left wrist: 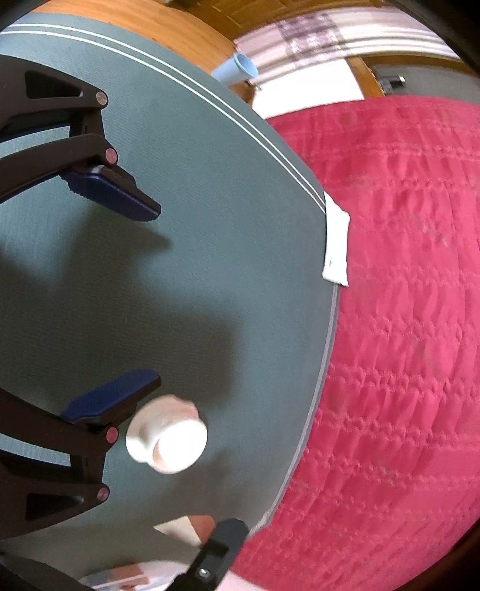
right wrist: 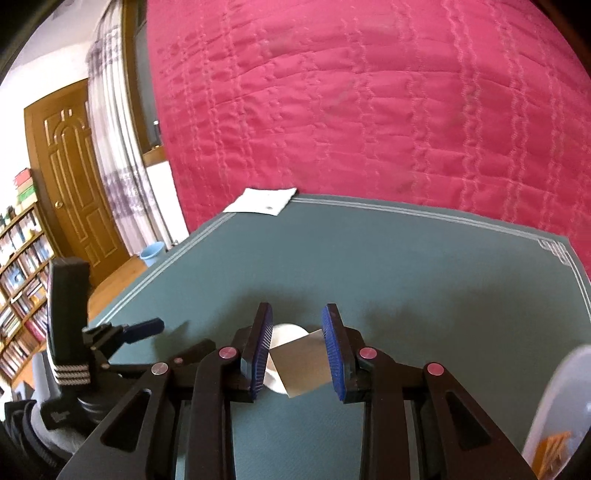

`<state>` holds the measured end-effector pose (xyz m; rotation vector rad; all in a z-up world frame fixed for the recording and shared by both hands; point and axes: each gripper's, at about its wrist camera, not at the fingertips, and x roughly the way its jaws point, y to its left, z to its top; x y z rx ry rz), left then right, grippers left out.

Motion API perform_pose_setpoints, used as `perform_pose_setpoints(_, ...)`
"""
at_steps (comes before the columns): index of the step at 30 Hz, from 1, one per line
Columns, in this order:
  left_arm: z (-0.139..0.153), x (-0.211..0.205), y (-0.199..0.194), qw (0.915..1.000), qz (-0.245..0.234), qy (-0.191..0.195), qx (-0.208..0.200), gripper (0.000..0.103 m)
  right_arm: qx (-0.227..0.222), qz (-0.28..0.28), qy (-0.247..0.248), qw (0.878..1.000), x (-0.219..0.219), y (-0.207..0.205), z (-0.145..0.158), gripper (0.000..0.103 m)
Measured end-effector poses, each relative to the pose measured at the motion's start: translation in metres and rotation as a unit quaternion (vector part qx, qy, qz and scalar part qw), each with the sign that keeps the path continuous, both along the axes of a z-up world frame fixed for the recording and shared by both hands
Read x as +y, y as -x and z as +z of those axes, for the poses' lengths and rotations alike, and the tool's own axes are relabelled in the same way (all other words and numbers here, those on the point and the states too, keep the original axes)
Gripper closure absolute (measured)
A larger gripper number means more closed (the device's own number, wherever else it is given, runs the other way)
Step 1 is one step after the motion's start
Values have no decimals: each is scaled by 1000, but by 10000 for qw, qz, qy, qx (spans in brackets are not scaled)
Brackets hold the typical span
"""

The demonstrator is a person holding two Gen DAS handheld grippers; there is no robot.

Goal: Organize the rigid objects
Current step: 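Grasp the white saucer rim with the left gripper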

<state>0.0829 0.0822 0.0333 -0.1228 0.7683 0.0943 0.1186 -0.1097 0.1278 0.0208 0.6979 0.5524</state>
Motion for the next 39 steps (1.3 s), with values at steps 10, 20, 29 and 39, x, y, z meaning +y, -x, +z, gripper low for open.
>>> perform_pose_setpoints(10, 13, -41, 2, 9960, -837, -143, -286, 17, 257, -425, -121, 9987, -57, 24, -9, 74)
perform_pose_setpoints(20, 6, -71, -27, 9928, -1118, -435, -1, 16, 247, -552, -300, 9977, -84, 40, -7, 74)
perform_pose_setpoints(29, -3, -78, -42, 9924, -1151, -357, 259, 16, 211, -611, -432, 9970, -92, 43, -3, 74)
perform_pose_setpoints(39, -8, -78, -44, 9903, -1338, -234, 307, 48, 177, -619, -444, 9969, -93, 46, -4, 74)
